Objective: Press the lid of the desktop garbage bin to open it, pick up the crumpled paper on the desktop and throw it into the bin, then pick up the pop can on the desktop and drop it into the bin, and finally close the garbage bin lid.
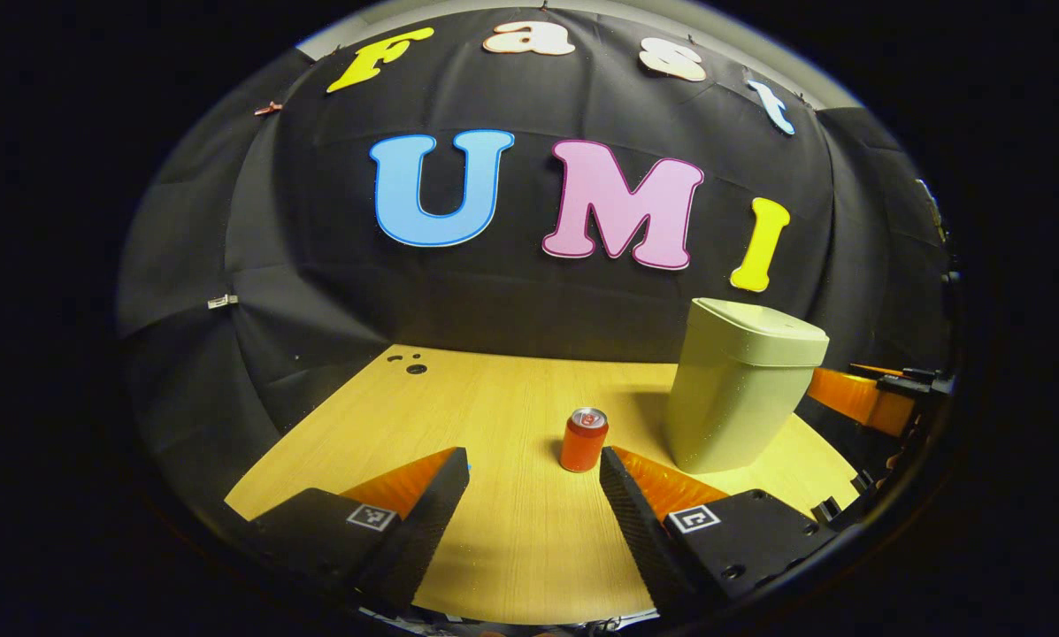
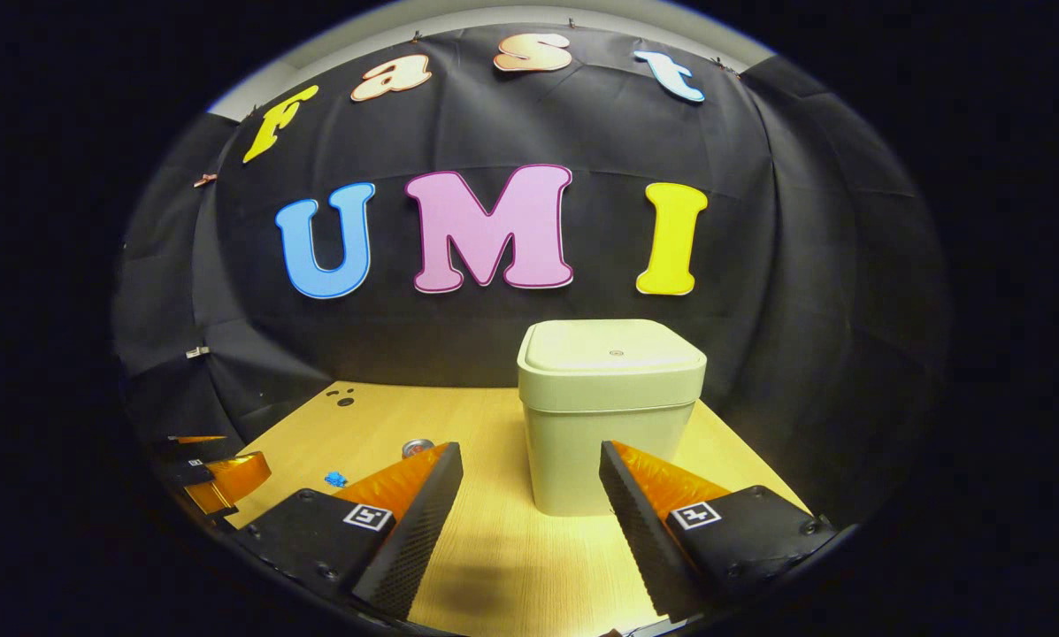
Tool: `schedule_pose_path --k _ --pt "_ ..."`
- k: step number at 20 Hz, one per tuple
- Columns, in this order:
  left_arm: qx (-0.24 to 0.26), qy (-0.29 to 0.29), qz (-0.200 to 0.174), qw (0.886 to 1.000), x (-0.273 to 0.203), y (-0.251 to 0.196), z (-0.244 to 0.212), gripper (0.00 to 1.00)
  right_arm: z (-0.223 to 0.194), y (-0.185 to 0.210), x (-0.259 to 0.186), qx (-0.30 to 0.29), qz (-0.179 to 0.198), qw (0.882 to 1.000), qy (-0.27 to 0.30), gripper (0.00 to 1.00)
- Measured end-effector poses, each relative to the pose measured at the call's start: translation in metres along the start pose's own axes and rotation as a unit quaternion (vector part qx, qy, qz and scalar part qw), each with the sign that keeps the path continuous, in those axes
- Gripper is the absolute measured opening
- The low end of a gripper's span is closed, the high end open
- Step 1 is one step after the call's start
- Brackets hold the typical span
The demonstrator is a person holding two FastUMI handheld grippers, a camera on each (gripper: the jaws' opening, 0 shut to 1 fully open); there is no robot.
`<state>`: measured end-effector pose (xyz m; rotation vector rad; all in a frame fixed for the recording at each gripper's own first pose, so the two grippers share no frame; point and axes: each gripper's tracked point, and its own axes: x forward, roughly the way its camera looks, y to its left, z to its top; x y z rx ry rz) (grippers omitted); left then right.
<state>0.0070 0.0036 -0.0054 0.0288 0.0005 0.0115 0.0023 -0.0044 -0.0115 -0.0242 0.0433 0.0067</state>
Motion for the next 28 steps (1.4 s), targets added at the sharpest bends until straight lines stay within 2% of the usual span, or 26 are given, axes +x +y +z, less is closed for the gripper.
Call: schedule_pose_path --k 2,3,5,6,7,8,9,10,11,12,14,16,17,18,19,21,24,28 --pt "0.002 -0.004 -0.001 1.000 -0.002 0.000 0.000 0.96 0.001 -0.003 0.001 0.000 -0.004 1.000 0.000 0.96" --pt "0.002 -0.002 -0.002 1.000 -0.002 -0.001 0.000 0.95 0.002 -0.003 0.001 0.000 -0.005 1.000 -0.001 0.93" --pt "0.001 -0.001 -0.003 1.000 -0.001 -0.002 -0.001 0.96 0.003 -0.003 0.004 0.004 -0.005 1.000 0.004 0.67" --pt "0.001 0.000 -0.003 1.000 -0.001 -0.002 -0.002 0.98 0.002 -0.002 0.005 0.007 -0.001 1.000 0.008 0.60" --pt "0.001 0.000 -0.003 1.000 -0.001 -0.002 -0.001 0.96 0.003 -0.003 0.005 0.007 0.001 1.000 0.010 0.57" --pt "0.001 -0.001 -0.003 1.000 -0.002 -0.002 -0.001 0.96 0.004 -0.002 0.007 0.006 0.002 1.000 0.010 0.48" --pt "0.001 -0.001 -0.001 1.000 -0.002 -0.002 -0.001 0.96 0.004 -0.001 0.010 0.005 0.005 1.000 0.011 0.45" --pt "0.002 0.000 -0.001 1.000 0.000 -0.002 -0.003 0.96 0.004 -0.002 0.009 0.003 0.005 1.000 0.012 0.31" --pt "0.001 0.000 -0.002 1.000 0.000 -0.002 -0.003 0.96 0.006 -0.003 0.010 0.003 0.007 1.000 0.012 0.34" --pt "0.001 0.001 -0.002 1.000 -0.001 -0.002 -0.003 0.96 0.008 -0.002 0.012 0.003 0.009 1.000 0.012 0.27" --pt "0.001 0.001 -0.003 1.000 -0.001 -0.002 -0.004 0.96 0.007 -0.005 0.014 -0.004 0.009 1.000 0.020 0.24" --pt "0.000 0.003 -0.003 1.000 -0.001 -0.002 -0.005 0.95 0.009 -0.006 0.017 -0.006 0.011 1.000 0.018 0.08" --pt "0.000 0.004 -0.004 1.000 -0.002 -0.003 -0.005 0.96 0.009 -0.002 0.019 -0.007 0.022 0.999 0.022 0.14" --pt "-0.001 0.004 -0.004 1.000 -0.001 -0.003 -0.006 0.95 0.009 0.003 0.017 -0.007 0.038 0.999 0.023 0.09" --pt "-0.002 0.005 -0.005 1.000 -0.001 -0.003 -0.006 0.96 0.017 0.006 0.007 -0.010 0.048 0.999 0.021 0.08" --pt "-0.003 0.008 -0.006 1.000 -0.002 -0.005 -0.008 0.99 0.019 0.007 0.017 -0.021 0.056 0.998 0.017 0.05" --pt "-0.004 0.009 -0.007 1.000 0.000 -0.006 -0.009 0.96 0.028 0.008 0.020 -0.019 0.067 0.997 0.018 0.05" --pt "-0.005 0.010 -0.005 1.000 0.003 -0.007 -0.009 0.96 0.050 0.000 0.039 -0.018 0.061 0.998 0.008 0.05"
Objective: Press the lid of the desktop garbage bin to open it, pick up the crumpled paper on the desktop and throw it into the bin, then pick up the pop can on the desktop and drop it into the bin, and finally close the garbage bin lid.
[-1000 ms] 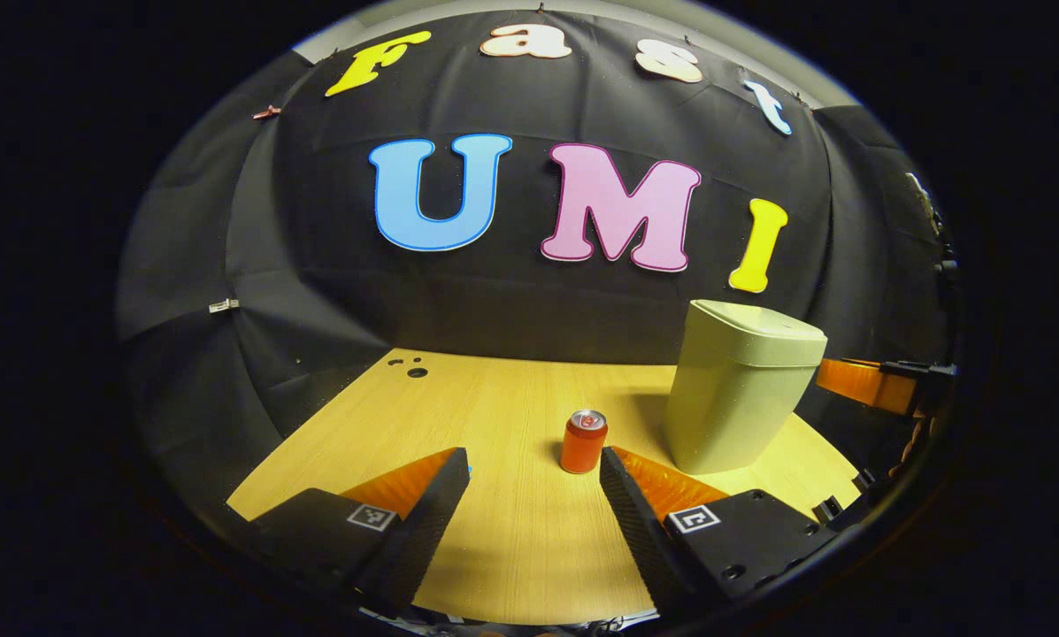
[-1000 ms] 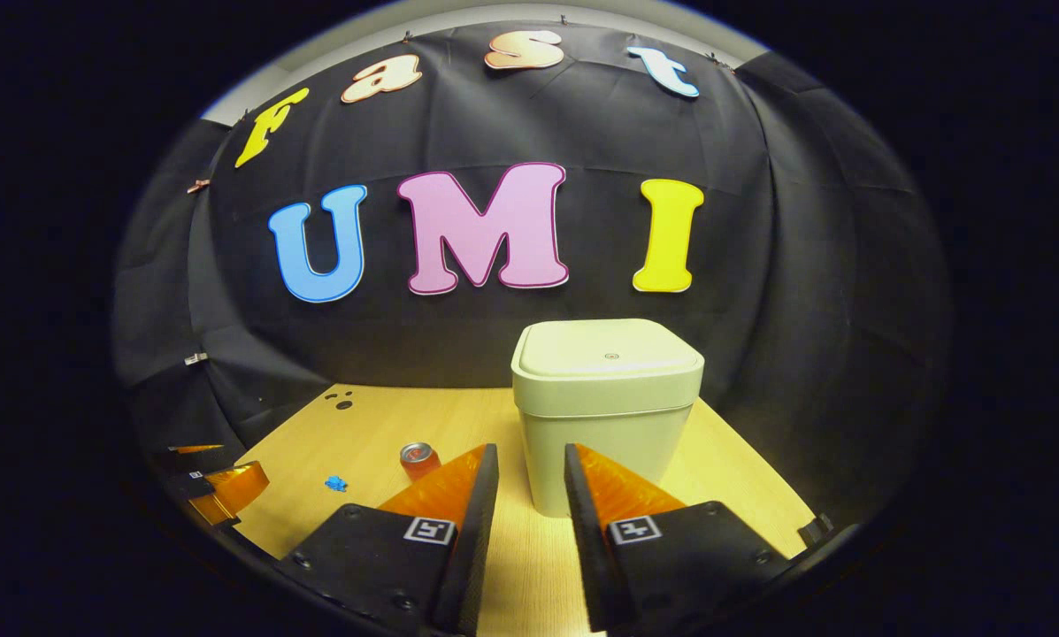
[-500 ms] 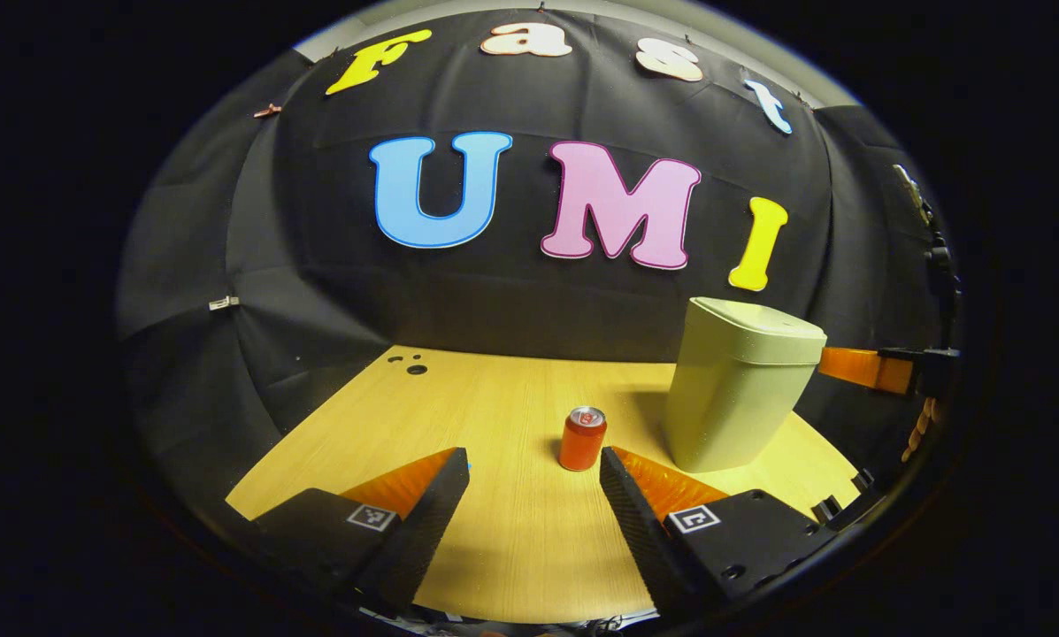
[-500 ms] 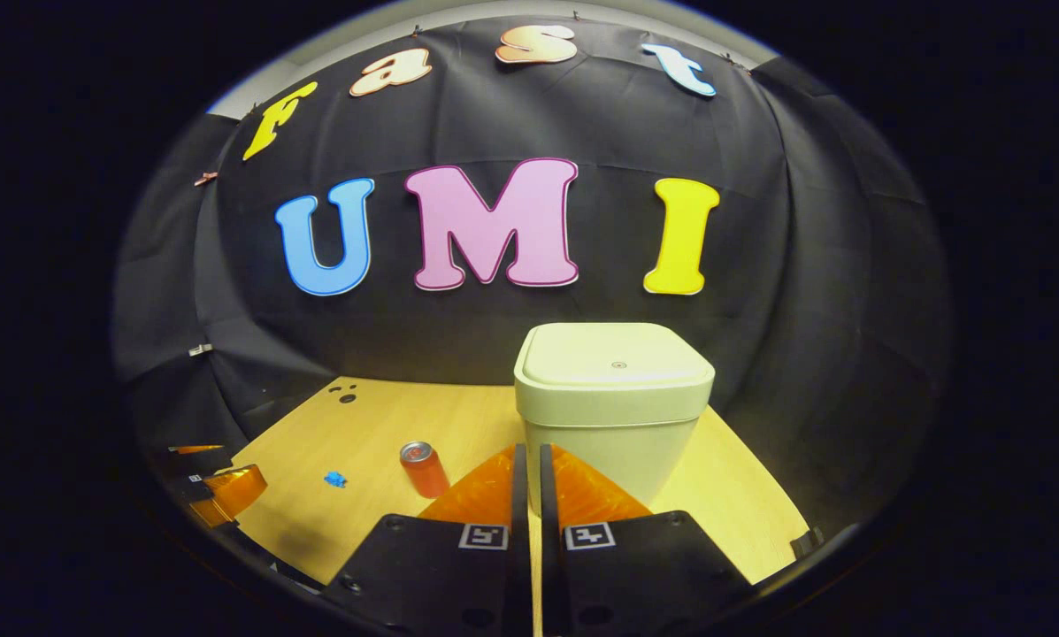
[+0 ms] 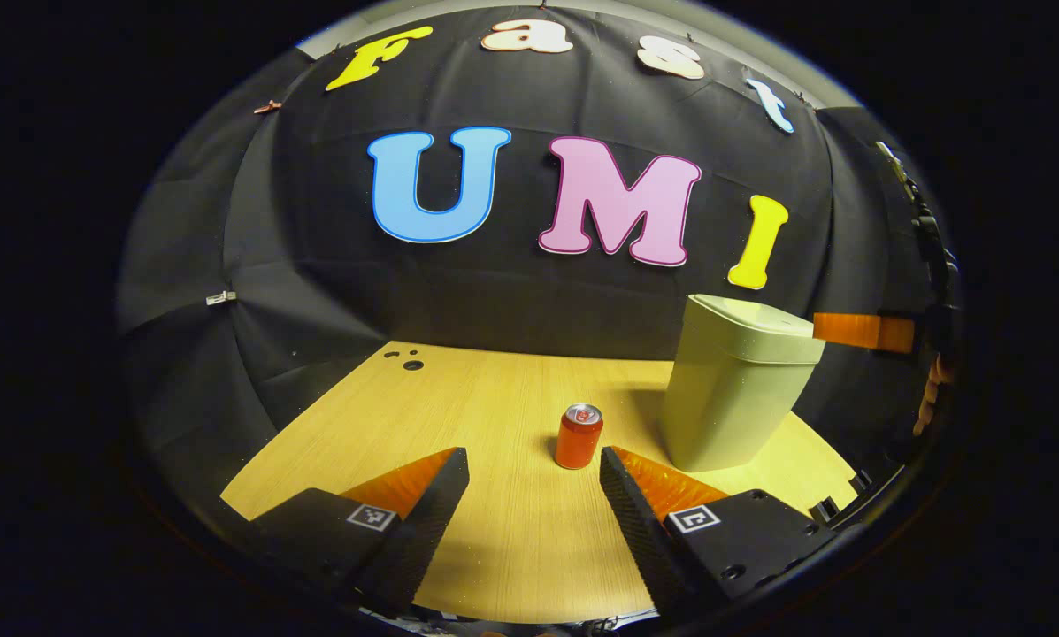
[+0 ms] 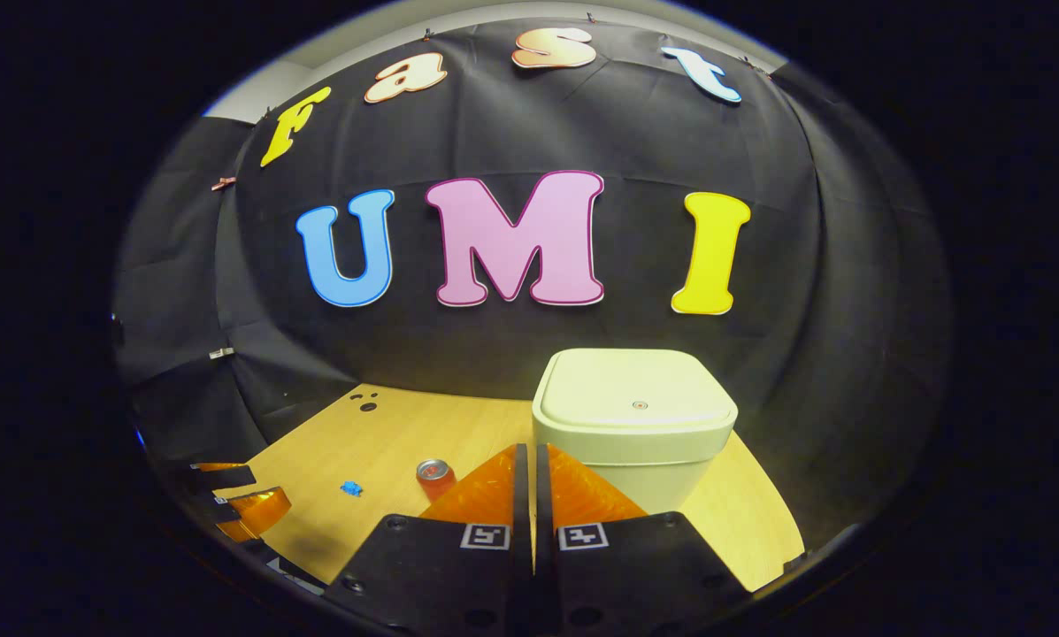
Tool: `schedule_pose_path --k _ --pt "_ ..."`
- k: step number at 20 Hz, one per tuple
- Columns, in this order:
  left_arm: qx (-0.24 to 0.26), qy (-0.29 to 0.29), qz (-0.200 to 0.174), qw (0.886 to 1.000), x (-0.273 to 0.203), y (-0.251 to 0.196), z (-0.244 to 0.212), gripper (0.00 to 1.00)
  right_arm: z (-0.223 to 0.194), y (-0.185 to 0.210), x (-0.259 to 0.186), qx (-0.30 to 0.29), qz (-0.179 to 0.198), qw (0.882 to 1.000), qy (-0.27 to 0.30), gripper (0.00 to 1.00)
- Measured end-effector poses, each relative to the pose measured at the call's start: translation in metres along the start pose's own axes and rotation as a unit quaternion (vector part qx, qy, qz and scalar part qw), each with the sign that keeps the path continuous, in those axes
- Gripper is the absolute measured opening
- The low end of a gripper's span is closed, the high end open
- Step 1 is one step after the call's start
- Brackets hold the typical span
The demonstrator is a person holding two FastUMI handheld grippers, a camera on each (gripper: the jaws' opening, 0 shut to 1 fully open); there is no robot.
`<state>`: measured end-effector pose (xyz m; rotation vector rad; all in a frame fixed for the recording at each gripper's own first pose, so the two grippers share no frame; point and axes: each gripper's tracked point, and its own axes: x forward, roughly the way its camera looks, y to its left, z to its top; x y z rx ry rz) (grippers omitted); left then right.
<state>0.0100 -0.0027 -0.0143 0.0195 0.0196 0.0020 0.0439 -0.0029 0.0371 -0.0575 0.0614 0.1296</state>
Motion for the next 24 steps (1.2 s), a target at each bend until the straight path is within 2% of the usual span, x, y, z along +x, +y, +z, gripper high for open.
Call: schedule_pose_path --k 8,14,21,22,23,24 --pt "-0.012 0.010 0.038 0.999 0.000 0.016 -0.008 0.96 0.026 -0.051 0.045 0.001 -0.038 0.999 -0.012 0.05" --pt "-0.021 0.022 0.076 0.997 0.000 0.019 -0.014 0.96 0.018 -0.090 0.076 -0.003 -0.061 0.998 -0.002 0.05" --pt "-0.027 0.035 0.104 0.994 0.011 -0.008 -0.021 0.96 0.000 -0.097 0.097 -0.011 -0.036 0.999 0.012 0.06" --pt "-0.026 0.035 0.108 0.993 0.013 -0.013 -0.021 0.96 0.000 -0.096 0.097 -0.011 -0.033 0.999 0.013 0.10" --pt "-0.024 0.034 0.110 0.993 0.016 -0.018 -0.021 0.96 0.001 -0.096 0.098 -0.016 -0.030 0.999 0.009 0.06" --pt "-0.020 0.033 0.111 0.993 0.018 -0.022 -0.021 0.95 -0.002 -0.096 0.097 -0.019 -0.029 0.999 0.007 0.10"
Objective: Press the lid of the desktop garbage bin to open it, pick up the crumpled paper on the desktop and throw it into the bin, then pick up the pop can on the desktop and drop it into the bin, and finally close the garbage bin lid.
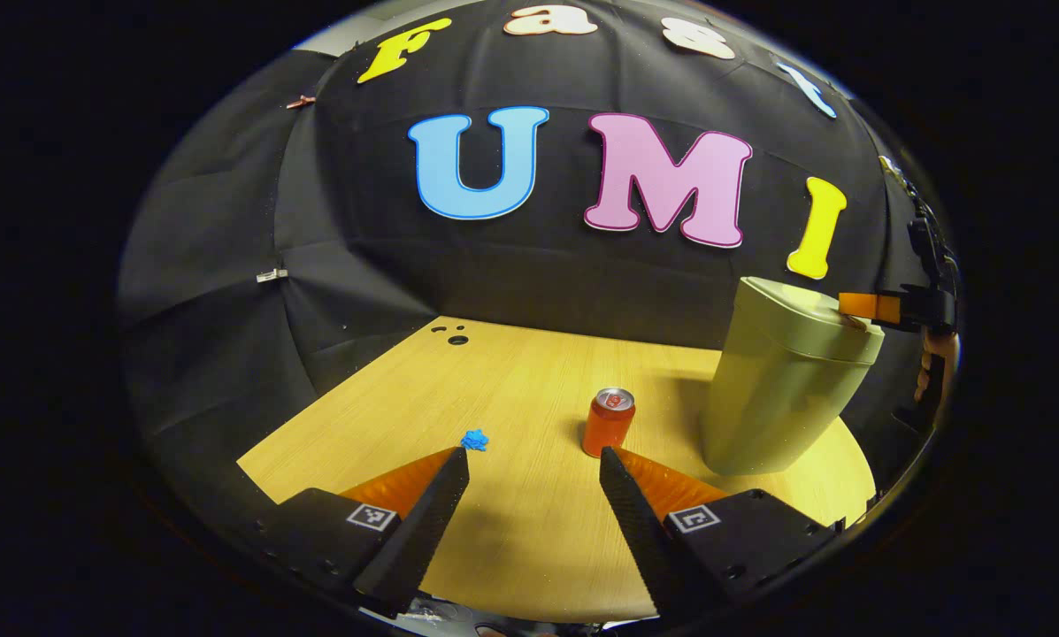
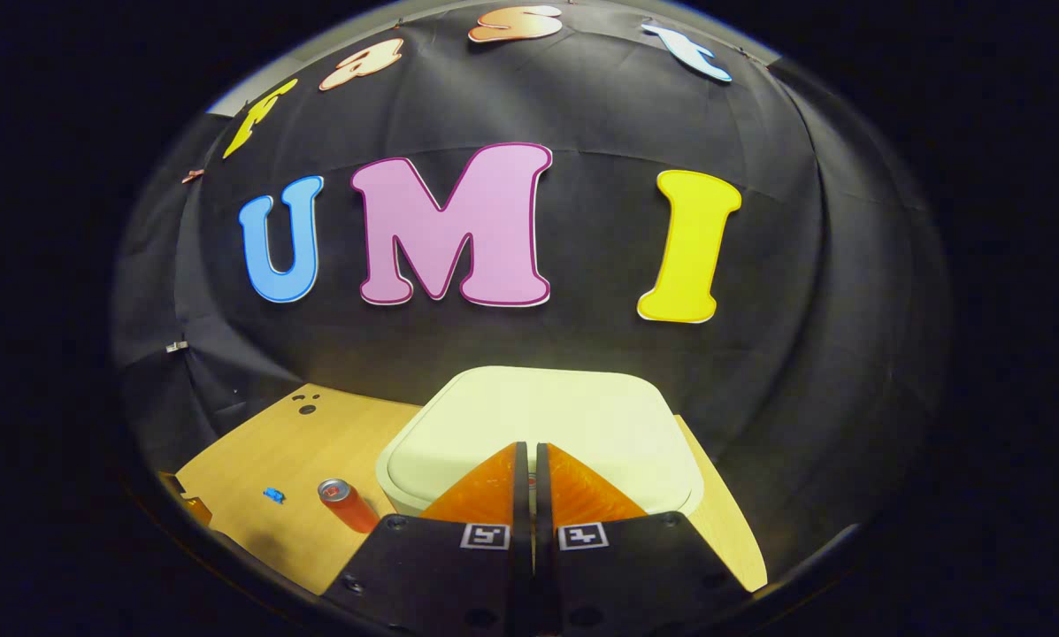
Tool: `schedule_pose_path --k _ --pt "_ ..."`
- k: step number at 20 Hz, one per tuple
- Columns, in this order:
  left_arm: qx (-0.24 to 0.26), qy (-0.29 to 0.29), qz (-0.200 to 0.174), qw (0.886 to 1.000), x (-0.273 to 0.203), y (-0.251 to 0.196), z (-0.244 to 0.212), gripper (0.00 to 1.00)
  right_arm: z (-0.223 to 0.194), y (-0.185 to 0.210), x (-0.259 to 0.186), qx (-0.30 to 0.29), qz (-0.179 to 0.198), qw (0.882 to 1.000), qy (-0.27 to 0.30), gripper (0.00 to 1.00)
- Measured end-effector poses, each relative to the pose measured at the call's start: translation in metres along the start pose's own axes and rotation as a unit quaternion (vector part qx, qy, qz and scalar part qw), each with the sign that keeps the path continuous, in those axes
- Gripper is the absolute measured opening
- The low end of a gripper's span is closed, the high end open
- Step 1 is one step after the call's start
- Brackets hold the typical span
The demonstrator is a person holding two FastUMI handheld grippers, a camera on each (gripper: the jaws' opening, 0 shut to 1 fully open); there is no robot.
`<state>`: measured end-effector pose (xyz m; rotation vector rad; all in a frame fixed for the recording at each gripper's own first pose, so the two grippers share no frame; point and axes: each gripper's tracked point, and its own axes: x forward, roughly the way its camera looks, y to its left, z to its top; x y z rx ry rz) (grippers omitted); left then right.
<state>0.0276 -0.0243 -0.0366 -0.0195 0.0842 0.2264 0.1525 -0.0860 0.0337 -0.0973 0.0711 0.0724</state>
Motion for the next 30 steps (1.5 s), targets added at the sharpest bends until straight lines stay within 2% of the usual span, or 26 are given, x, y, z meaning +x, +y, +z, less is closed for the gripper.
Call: schedule_pose_path --k 1,3,4,5,9,12,16,20,26,30 --pt "0.004 0.001 0.002 1.000 0.001 -0.003 0.000 0.96 0.001 -0.001 0.000 0.002 -0.002 1.000 -0.003 0.05" --pt "0.007 0.000 -0.001 1.000 0.001 -0.006 0.003 0.96 0.000 -0.002 0.000 0.013 -0.007 1.000 -0.003 0.05" --pt "0.006 -0.002 -0.005 1.000 0.001 -0.008 0.004 0.93 0.000 -0.001 0.000 0.017 -0.008 1.000 -0.003 0.06" --pt "0.006 -0.002 -0.006 1.000 0.002 -0.008 0.004 0.96 -0.001 0.000 0.000 0.013 -0.008 1.000 -0.003 0.05" --pt "0.005 0.002 -0.014 1.000 0.008 -0.002 0.007 0.96 -0.003 0.000 -0.001 -0.019 -0.016 1.000 -0.009 0.05" --pt "0.014 -0.005 -0.021 1.000 0.011 0.015 0.014 0.95 0.001 0.000 -0.001 -0.037 -0.039 0.998 -0.013 0.05" --pt "-0.006 -0.007 -0.032 0.999 0.018 0.042 0.018 0.96 0.009 0.004 -0.008 -0.034 -0.069 0.997 -0.023 0.05" --pt "-0.039 -0.018 -0.039 0.998 0.025 0.078 0.021 0.96 0.007 0.016 -0.018 -0.037 -0.077 0.996 -0.015 0.05" --pt "-0.030 -0.022 -0.033 0.999 0.028 0.125 0.011 0.96 0.011 0.033 -0.046 -0.009 -0.090 0.996 -0.021 0.05" --pt "-0.031 -0.014 -0.036 0.999 0.027 0.136 0.002 0.96 0.003 0.037 -0.069 -0.001 -0.095 0.995 -0.015 0.05"
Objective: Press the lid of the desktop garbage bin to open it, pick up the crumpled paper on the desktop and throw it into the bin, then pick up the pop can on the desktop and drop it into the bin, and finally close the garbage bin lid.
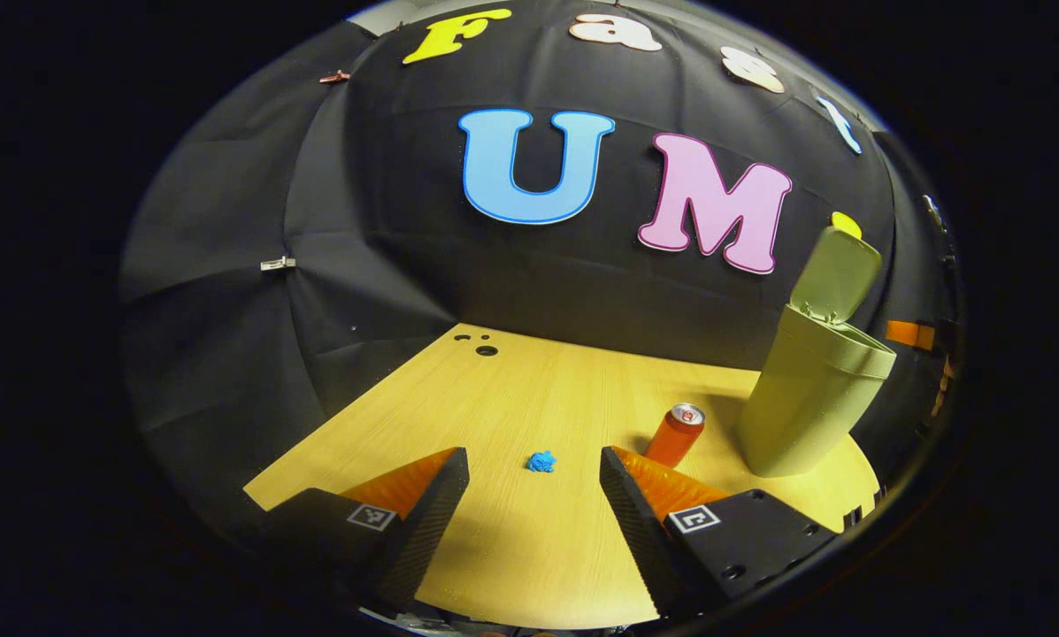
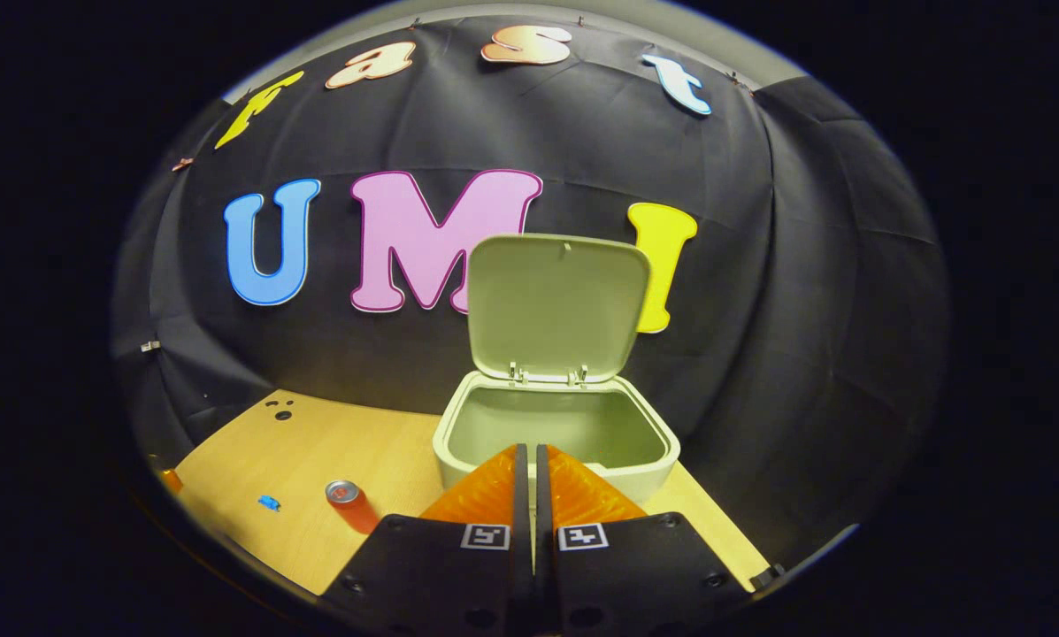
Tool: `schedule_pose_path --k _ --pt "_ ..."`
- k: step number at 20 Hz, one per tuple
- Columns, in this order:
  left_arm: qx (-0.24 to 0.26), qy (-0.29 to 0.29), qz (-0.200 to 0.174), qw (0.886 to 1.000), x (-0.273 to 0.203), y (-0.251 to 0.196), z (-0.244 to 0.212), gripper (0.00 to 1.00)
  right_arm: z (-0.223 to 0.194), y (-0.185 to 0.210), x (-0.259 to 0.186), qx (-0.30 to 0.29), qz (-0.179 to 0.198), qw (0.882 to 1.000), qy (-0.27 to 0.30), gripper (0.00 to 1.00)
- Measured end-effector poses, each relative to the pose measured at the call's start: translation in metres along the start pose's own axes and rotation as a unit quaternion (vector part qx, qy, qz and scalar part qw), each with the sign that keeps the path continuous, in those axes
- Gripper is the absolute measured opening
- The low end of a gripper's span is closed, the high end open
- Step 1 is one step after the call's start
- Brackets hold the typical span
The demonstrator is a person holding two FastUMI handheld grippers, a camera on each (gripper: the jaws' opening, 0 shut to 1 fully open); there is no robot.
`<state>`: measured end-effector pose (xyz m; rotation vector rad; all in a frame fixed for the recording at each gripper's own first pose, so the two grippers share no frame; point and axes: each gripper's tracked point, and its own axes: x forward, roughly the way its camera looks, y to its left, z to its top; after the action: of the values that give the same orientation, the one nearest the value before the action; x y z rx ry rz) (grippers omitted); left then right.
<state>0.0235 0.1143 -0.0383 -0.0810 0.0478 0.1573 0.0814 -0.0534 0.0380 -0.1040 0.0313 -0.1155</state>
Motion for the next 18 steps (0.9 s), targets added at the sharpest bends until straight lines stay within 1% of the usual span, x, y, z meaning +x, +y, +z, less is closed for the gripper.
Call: schedule_pose_path --k 1,3,8,13,15,16,17,18 --pt "0.002 0.004 -0.001 1.000 0.001 0.002 -0.003 0.98 -0.005 0.000 -0.005 0.004 -0.001 1.000 0.006 0.05" --pt "0.006 0.009 -0.005 1.000 0.004 0.002 -0.008 0.96 -0.016 -0.001 -0.013 0.014 -0.003 1.000 0.018 0.05" --pt "0.020 0.020 -0.020 0.999 0.017 -0.001 -0.017 0.96 -0.042 -0.010 -0.035 0.026 -0.018 0.999 0.044 0.05" --pt "0.019 0.042 -0.026 0.999 0.045 -0.002 -0.030 0.96 -0.068 -0.023 -0.055 0.035 -0.042 0.995 0.079 0.06" --pt "0.025 0.047 -0.027 0.998 0.057 0.001 -0.033 0.96 -0.076 -0.024 -0.057 0.041 -0.053 0.994 0.090 0.05" --pt "0.031 0.051 -0.028 0.998 0.066 0.001 -0.036 0.98 -0.082 -0.026 -0.063 0.043 -0.055 0.993 0.097 0.06" --pt "0.035 0.053 -0.029 0.998 0.076 0.003 -0.036 0.95 -0.088 -0.026 -0.068 0.045 -0.058 0.992 0.106 0.06" --pt "0.039 0.058 -0.030 0.997 0.085 0.002 -0.039 0.95 -0.095 -0.023 -0.073 0.048 -0.055 0.990 0.118 0.09"
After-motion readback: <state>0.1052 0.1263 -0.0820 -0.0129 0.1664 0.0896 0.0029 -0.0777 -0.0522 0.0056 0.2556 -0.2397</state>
